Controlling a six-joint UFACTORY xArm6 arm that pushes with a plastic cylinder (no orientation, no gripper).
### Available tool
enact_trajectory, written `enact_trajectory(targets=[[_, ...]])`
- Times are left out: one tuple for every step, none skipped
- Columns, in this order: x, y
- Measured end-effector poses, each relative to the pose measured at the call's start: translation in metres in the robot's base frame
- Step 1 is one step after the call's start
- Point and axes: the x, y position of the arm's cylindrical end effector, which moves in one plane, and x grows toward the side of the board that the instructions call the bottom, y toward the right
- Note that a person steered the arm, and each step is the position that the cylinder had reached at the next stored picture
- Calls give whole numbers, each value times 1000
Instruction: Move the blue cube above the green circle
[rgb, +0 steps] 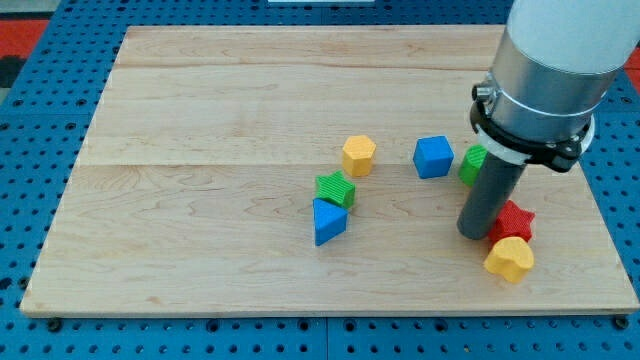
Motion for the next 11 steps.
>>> enact_trajectory(targets=[[-19, -29], [-45, -28], [-71, -31], [-86, -55], [-107, -57], [-120, -98], [-126, -91], [-134, -68], [-136, -57], [-135, -44], [-135, -26]])
